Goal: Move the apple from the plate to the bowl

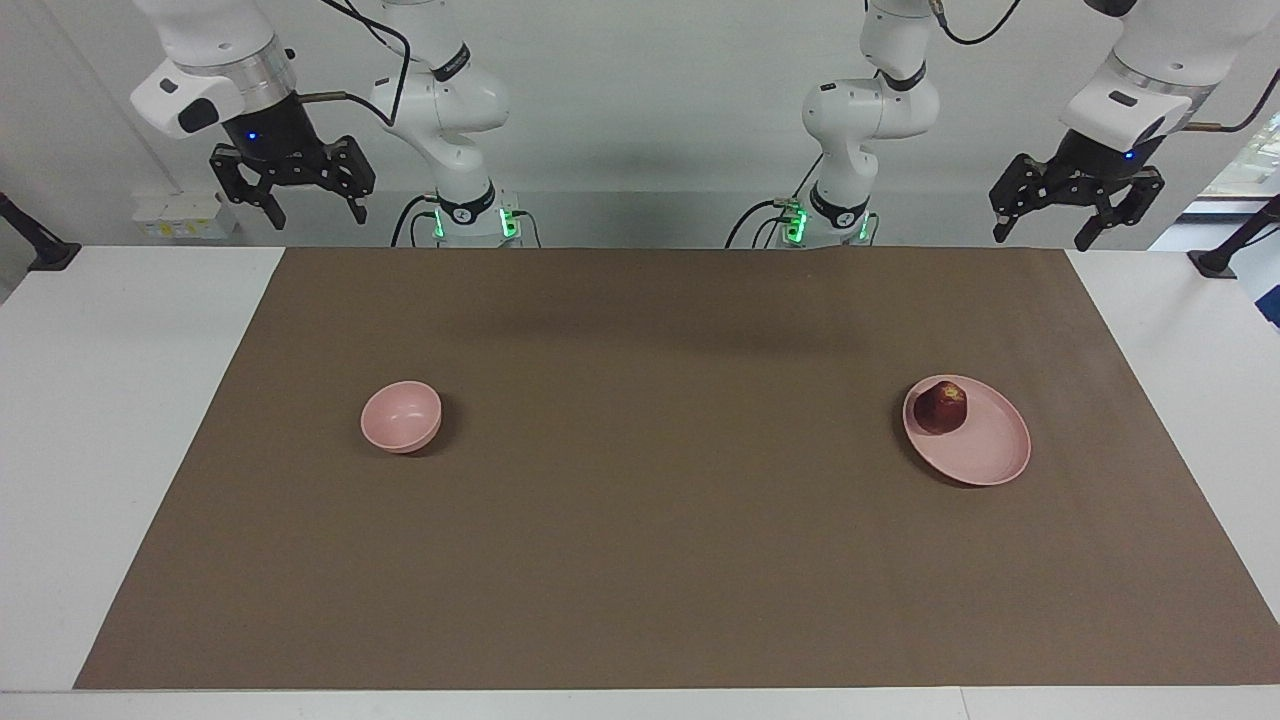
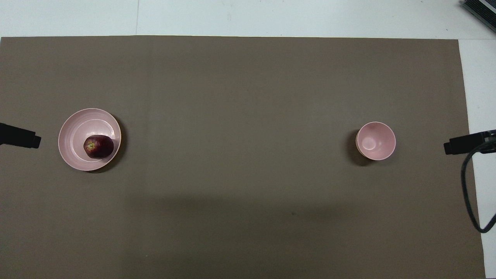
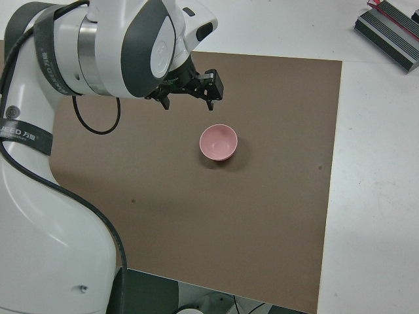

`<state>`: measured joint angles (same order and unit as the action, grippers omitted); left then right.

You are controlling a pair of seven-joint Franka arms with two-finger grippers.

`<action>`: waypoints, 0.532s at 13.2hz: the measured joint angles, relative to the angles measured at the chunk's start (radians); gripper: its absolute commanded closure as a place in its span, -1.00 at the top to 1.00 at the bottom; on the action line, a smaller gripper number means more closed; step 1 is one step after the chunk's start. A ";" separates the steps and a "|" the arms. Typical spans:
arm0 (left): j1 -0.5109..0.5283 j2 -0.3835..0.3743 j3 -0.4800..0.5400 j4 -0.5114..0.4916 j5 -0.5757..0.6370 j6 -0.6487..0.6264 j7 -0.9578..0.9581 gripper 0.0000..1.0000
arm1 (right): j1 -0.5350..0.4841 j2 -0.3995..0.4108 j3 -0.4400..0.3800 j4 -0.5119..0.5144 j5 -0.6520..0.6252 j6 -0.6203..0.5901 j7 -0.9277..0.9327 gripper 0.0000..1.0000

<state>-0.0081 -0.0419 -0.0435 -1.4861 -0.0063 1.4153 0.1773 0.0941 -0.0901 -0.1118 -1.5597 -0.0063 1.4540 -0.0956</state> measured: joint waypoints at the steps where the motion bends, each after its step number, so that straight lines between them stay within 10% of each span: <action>1: 0.000 -0.001 0.000 0.000 0.000 -0.002 0.000 1.00 | 0.000 0.000 0.000 0.000 0.000 0.000 0.007 1.00; 7: 0.000 -0.002 0.001 0.000 0.001 -0.002 0.000 1.00 | 0.000 -0.001 0.000 -0.001 0.000 0.000 0.031 1.00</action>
<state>-0.0079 -0.0436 -0.0428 -1.4861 -0.0056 1.4137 0.1771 0.0942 -0.0909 -0.1113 -1.5608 -0.0063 1.4540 -0.0649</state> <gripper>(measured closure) 0.000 0.000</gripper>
